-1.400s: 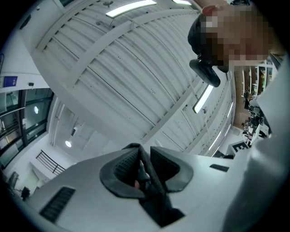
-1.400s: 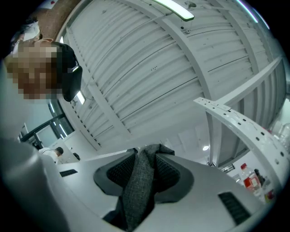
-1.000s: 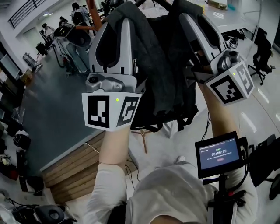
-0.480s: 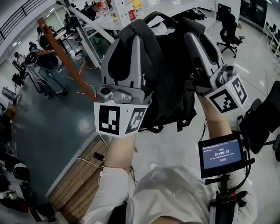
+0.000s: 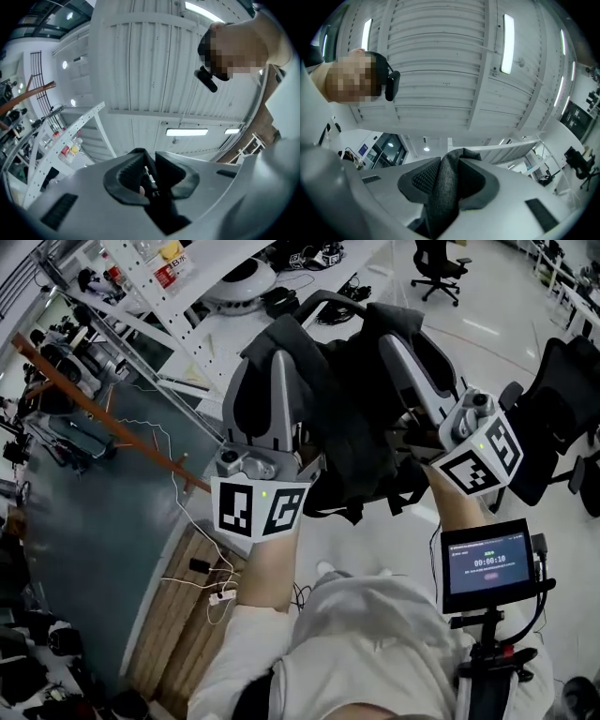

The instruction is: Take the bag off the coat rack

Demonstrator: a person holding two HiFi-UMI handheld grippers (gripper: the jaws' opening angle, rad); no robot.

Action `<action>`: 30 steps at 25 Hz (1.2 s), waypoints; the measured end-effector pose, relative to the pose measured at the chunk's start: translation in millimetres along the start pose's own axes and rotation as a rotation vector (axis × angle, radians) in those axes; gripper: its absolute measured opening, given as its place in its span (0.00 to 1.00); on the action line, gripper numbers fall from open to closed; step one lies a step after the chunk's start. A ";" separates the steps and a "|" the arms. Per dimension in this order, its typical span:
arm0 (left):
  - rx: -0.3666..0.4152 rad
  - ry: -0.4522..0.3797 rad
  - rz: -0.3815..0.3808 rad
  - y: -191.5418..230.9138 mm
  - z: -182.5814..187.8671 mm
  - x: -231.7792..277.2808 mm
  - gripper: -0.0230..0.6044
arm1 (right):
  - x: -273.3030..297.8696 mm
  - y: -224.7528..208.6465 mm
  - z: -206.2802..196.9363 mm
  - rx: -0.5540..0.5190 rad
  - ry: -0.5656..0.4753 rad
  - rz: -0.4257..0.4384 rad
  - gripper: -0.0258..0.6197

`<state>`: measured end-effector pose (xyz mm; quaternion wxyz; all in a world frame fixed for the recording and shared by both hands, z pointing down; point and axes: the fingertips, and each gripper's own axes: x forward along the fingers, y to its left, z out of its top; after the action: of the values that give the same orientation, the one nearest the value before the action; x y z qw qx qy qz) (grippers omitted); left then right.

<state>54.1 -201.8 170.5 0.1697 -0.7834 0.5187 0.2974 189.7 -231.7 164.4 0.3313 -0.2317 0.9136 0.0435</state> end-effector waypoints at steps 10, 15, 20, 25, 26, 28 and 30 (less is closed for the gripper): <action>-0.192 0.117 -0.115 -55.3 -55.8 -24.0 0.16 | -90.2 -8.7 3.6 0.036 -0.016 -0.174 0.23; -0.218 0.144 -0.157 -56.7 -61.5 -24.1 0.16 | -99.8 -13.2 -2.4 0.060 -0.005 -0.211 0.23; -0.217 0.155 -0.158 -55.1 -64.5 -27.0 0.16 | -103.8 -12.5 -10.8 0.072 0.013 -0.228 0.23; -0.212 0.168 -0.141 -46.4 -67.7 -27.4 0.16 | -98.4 -13.9 -19.3 0.074 0.037 -0.225 0.23; -0.209 0.171 -0.139 -46.5 -69.3 -28.7 0.16 | -99.5 -14.4 -21.0 0.076 0.037 -0.225 0.23; -0.198 0.177 -0.138 -49.0 -74.7 -30.7 0.16 | -104.0 -17.2 -23.5 0.079 0.037 -0.225 0.23; -0.193 0.185 -0.137 -51.2 -79.6 -30.1 0.16 | -106.8 -21.2 -24.2 0.080 0.038 -0.225 0.23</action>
<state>115.4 -205.4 248.5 0.0650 -0.8538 0.4463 0.2601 257.0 -214.1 251.6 0.3258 -0.3201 0.8889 -0.0350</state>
